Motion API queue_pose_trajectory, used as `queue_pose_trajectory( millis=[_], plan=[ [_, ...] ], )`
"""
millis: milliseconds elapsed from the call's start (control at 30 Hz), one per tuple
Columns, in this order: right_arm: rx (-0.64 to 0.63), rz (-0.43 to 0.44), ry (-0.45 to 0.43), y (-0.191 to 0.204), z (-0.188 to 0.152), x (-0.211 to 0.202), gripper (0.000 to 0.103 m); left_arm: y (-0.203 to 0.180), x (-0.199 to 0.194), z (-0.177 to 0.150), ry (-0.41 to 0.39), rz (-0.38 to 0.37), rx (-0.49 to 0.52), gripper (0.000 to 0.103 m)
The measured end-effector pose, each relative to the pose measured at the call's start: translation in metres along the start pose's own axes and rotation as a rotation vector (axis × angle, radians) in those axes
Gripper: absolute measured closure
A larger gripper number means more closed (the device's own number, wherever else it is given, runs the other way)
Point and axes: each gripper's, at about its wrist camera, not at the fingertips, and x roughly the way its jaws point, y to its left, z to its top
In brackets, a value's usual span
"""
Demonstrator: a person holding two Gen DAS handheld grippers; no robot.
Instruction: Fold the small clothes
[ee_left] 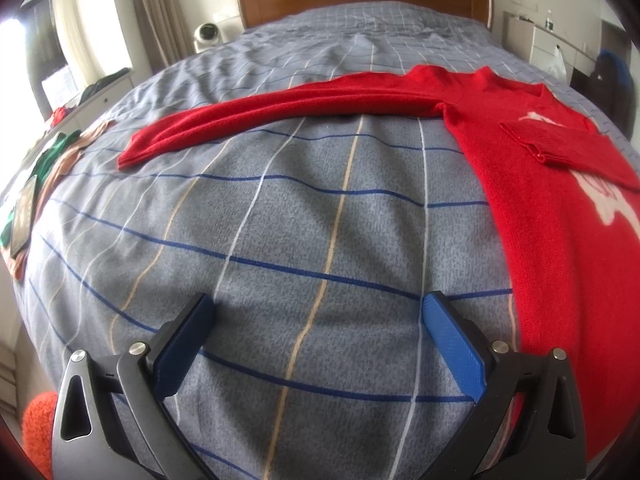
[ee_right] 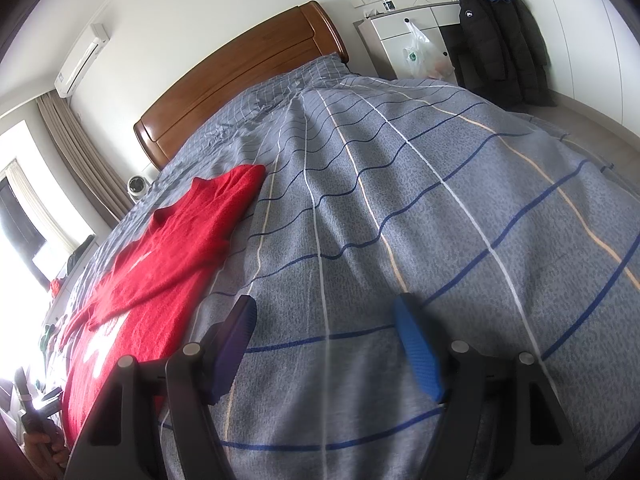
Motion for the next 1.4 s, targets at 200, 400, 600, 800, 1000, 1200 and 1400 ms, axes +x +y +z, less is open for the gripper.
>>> queue_pose_trajectory(
  millis=[200,400,600,800,1000,1200,1400],
  plan=[
    [0.001,0.001,0.0,-0.0003,0.0004,-0.0002,0.032,-0.0002,-0.0002,0.0001,0.0,0.001,0.0,0.001],
    [0.0,0.001,0.0,-0.0005,0.0005,-0.0005,0.032,-0.0002,-0.0003,0.0001,0.0,0.001,0.0,0.001],
    [-0.001,-0.001,0.0,-0.0002,0.0002,-0.0009,0.032,-0.0002,-0.0004,-0.0001,0.0,0.001,0.0,0.001],
    [-0.001,-0.004,0.001,-0.0011,0.001,0.0001,0.032,-0.0003,-0.0006,-0.0002,0.0,0.001,-0.001,0.001],
    [-0.002,-0.005,0.002,-0.002,0.0006,0.0001,0.032,0.0,-0.0005,-0.0003,0.0,0.001,-0.001,0.001],
    [-0.002,-0.005,0.002,-0.0022,0.0008,-0.0005,0.032,0.0,-0.0007,-0.0002,-0.001,0.002,-0.001,0.001],
    [-0.002,-0.006,0.002,-0.0026,0.0008,-0.0009,0.032,-0.0002,-0.0009,-0.0003,-0.001,0.002,-0.001,0.001]
  ],
)
